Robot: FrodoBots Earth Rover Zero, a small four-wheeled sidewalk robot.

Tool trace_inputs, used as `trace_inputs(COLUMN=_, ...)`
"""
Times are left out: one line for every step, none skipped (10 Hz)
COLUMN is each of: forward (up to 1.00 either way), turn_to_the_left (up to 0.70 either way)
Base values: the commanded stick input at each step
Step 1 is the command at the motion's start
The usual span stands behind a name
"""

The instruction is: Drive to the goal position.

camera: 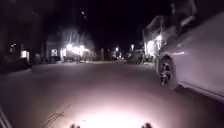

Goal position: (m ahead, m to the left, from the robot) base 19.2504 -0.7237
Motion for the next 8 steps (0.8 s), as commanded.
trace_inputs(forward=0.85, turn_to_the_left=0.00)
trace_inputs(forward=0.85, turn_to_the_left=0.00)
trace_inputs(forward=0.85, turn_to_the_left=0.00)
trace_inputs(forward=0.85, turn_to_the_left=0.00)
trace_inputs(forward=0.85, turn_to_the_left=0.00)
trace_inputs(forward=0.85, turn_to_the_left=0.00)
trace_inputs(forward=0.85, turn_to_the_left=0.00)
trace_inputs(forward=0.85, turn_to_the_left=0.00)
